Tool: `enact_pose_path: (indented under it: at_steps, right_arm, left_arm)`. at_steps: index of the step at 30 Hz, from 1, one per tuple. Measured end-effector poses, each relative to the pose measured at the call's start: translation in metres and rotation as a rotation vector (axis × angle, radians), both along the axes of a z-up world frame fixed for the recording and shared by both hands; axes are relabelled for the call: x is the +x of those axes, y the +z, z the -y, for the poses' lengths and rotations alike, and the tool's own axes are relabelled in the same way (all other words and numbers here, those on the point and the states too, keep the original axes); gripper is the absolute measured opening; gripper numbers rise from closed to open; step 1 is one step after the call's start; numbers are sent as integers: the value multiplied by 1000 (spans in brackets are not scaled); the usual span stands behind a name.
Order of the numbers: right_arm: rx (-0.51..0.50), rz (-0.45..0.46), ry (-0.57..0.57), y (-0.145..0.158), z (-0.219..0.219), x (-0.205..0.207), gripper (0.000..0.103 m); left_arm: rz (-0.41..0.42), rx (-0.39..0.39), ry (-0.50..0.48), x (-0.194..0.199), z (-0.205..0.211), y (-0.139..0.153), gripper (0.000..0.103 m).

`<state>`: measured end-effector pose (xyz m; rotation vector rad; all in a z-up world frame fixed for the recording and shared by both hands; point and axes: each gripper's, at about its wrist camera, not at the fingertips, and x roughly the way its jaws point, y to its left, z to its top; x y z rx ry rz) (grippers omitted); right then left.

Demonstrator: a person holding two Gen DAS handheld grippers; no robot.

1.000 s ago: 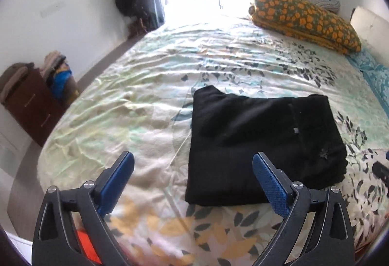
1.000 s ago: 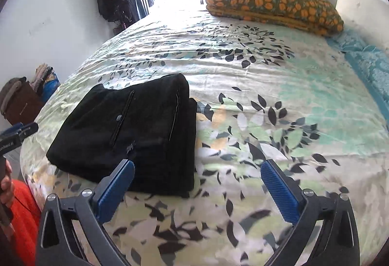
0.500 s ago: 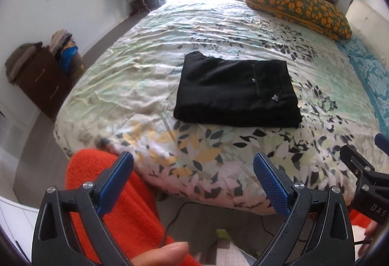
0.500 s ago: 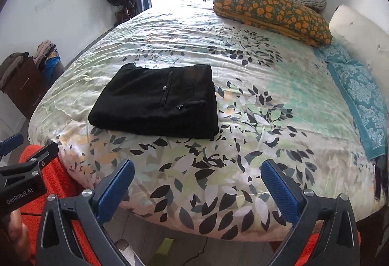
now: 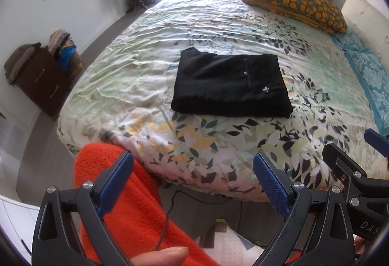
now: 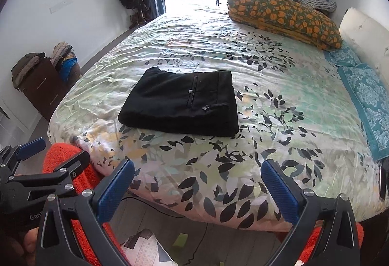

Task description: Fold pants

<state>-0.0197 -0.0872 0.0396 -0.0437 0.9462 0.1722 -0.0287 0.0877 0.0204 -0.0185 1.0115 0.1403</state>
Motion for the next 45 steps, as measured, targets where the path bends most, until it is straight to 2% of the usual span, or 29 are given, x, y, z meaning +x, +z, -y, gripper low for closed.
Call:
enact_pose_path:
  at_steps: [45]
  right_arm:
    - [-47,-5,-13,-17,-5,10,103]
  left_arm:
    - [-22,19,22,8,-8,-12,99]
